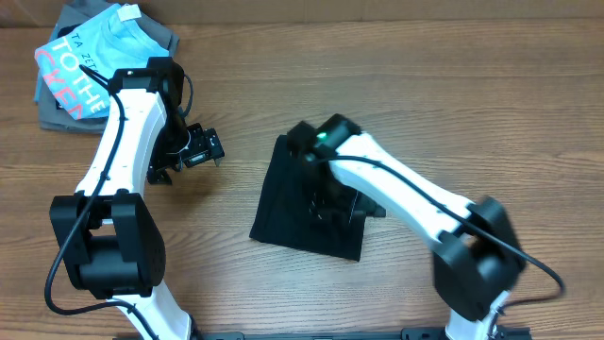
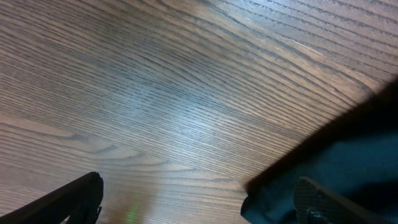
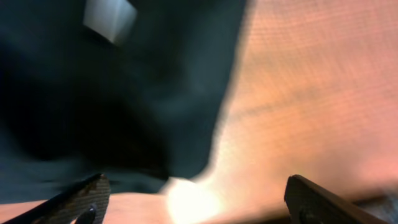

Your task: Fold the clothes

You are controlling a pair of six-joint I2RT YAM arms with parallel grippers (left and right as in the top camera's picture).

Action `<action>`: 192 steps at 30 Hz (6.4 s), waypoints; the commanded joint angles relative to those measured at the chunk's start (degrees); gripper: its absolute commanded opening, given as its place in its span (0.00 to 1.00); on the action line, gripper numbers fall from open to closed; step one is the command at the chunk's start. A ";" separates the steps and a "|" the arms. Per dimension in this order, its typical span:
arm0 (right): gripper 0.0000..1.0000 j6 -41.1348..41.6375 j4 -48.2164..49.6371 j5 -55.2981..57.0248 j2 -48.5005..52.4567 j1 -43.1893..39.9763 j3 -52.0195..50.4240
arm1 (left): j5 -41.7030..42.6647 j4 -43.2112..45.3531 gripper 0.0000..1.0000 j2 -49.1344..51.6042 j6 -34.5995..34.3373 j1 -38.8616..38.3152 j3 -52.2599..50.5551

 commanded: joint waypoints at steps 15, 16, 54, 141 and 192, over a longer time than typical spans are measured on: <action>0.60 -3.13 27.58 -14.01 -1.75 -9.81 -12.37 | 1.07 0.02 1.00 -0.85 1.62 -0.50 -0.33; 0.58 -2.89 28.26 -14.03 -1.62 -9.81 -13.03 | 1.07 0.11 1.00 -0.85 1.60 -0.50 -0.33; 0.09 -2.89 5.40 -0.04 3.63 -12.55 -6.93 | 1.05 0.26 1.00 -0.85 2.03 -0.48 -0.33; 0.82 -5.40 6.54 2.08 -6.19 -34.88 -10.73 | 1.68 -0.04 1.00 -0.85 3.32 -1.14 -0.59; 0.04 4.87 20.57 -15.98 -21.18 -6.58 -42.32 | 1.49 -0.17 1.00 -0.85 3.32 -1.14 -0.59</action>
